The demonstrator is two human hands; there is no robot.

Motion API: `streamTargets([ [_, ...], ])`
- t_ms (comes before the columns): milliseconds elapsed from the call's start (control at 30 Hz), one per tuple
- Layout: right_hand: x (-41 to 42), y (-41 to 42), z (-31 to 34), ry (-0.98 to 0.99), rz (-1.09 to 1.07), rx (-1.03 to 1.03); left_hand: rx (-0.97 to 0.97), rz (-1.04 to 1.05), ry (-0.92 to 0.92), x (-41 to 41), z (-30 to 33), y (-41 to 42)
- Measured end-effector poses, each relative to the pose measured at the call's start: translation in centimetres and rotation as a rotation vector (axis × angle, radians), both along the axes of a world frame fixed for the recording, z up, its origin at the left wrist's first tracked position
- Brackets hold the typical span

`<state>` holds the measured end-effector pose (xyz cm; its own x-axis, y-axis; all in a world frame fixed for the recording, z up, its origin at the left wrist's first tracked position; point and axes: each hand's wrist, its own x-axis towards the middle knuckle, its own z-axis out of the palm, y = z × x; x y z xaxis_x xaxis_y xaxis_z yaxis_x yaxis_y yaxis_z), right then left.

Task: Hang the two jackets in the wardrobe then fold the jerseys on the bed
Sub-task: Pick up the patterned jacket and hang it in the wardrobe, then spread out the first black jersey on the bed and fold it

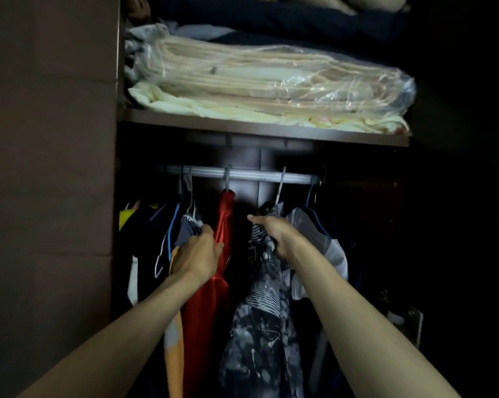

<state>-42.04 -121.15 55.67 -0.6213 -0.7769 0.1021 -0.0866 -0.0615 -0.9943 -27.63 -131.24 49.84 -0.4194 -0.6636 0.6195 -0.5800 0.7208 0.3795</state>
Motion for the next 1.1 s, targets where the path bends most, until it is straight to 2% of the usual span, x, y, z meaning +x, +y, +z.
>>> streamTargets([
  [233,-3.4,-6.8,1.4,0.047,0.026,-0.019,0.035,0.009,-0.018,-0.9,-0.3,1.5],
  [367,-4.5,-7.5,0.8,0.09,0.027,0.057,0.066,-0.019,-0.01,-1.6,-0.6,1.5],
  [600,-3.1,-3.4,-0.3,0.086,-0.003,0.024,0.13,-0.089,0.103,-1.8,-1.5,0.5],
  [767,-2.5,1.6,-2.4,0.352,-0.109,0.018,0.029,-0.147,0.288,-1.6,-1.9,2.4],
  [900,-2.0,11.4,-7.4,0.469,-0.322,-0.017,0.042,-0.536,0.45,-4.1,-3.0,9.4],
  [1000,1.0,23.4,-10.8,0.63,-0.55,0.118,0.225,-0.894,0.425,-6.7,-5.0,17.3],
  [1100,6.2,35.0,-11.9,0.663,-0.711,0.272,0.332,-1.233,0.351,-8.1,-6.0,27.7],
])
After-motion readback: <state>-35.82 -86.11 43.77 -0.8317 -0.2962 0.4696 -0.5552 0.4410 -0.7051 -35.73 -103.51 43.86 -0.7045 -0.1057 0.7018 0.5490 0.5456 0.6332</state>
